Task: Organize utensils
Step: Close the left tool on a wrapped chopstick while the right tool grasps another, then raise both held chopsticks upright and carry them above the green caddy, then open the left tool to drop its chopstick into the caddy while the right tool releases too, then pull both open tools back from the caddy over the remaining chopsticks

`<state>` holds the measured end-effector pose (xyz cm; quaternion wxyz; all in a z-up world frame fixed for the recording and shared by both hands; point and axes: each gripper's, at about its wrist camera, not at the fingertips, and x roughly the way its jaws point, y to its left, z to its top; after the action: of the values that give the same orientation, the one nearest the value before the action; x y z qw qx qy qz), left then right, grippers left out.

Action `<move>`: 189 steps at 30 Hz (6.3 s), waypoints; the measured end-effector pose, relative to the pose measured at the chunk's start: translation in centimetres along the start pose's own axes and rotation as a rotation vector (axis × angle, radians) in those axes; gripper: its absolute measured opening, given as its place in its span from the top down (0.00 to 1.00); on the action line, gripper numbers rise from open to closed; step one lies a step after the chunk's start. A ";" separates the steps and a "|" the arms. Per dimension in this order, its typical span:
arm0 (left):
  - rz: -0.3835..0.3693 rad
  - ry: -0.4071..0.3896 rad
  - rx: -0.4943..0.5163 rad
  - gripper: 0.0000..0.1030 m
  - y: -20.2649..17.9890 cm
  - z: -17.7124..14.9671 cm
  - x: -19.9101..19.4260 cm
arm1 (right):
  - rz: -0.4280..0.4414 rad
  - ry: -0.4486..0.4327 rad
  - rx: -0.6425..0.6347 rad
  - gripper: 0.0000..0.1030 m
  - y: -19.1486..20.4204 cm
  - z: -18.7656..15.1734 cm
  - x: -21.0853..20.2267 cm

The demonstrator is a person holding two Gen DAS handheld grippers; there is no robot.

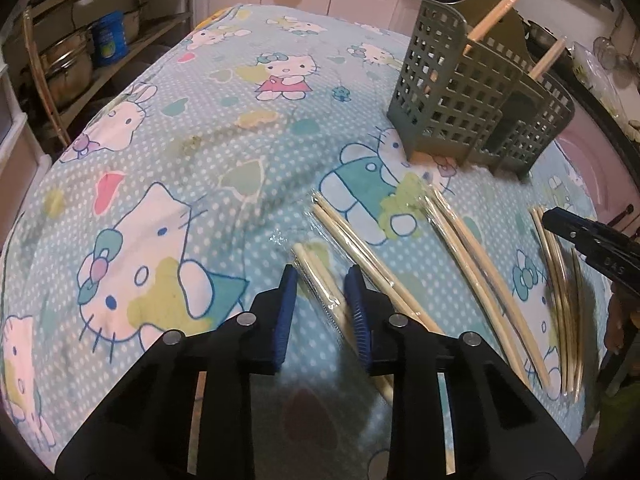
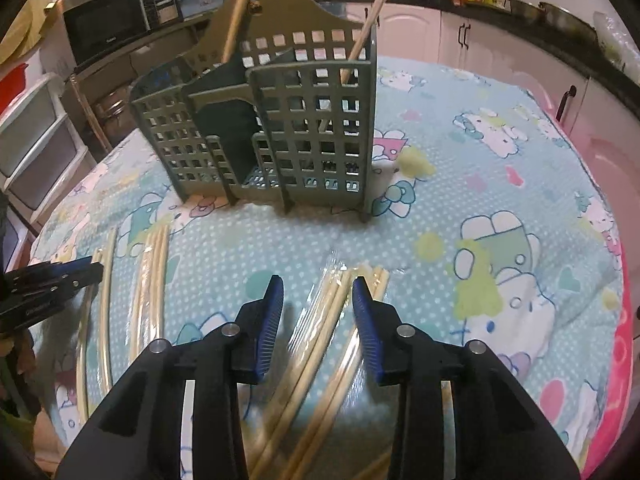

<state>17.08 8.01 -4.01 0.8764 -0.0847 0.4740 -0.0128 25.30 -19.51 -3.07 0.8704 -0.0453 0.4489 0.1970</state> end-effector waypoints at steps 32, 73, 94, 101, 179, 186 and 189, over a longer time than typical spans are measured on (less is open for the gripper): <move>-0.111 -0.113 -0.066 0.99 2.7 1.2 -5.4 | 0.116 -0.133 0.057 0.93 -0.7 2.6 -5.7; -0.192 -0.636 0.004 0.99 -7.9 18.0 -14.4 | 0.179 -0.509 0.004 0.95 0.3 10.1 -17.0; -0.094 -0.792 0.011 0.99 -10.5 22.9 -10.2 | 0.141 -0.659 -0.006 0.95 -0.8 15.9 -19.9; -0.074 -0.858 0.033 0.99 -11.0 22.4 -9.0 | 0.091 -0.664 -0.011 0.95 -1.6 16.4 -18.4; -0.299 -0.512 -0.057 0.11 -6.4 9.2 -8.1 | 0.010 -0.434 0.044 0.42 -3.6 4.2 -12.4; -0.297 -0.494 -0.065 0.11 -5.9 7.7 -8.4 | 0.014 -0.412 0.030 0.42 -2.8 3.1 -12.3; -0.296 -0.485 -0.062 0.11 -5.8 7.1 -8.4 | 0.018 -0.399 0.028 0.42 -2.4 2.5 -12.2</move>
<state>18.74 4.08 7.68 0.9498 -0.1802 0.2330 -0.1057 21.79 -24.74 7.96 0.9408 0.0109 0.2707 0.2036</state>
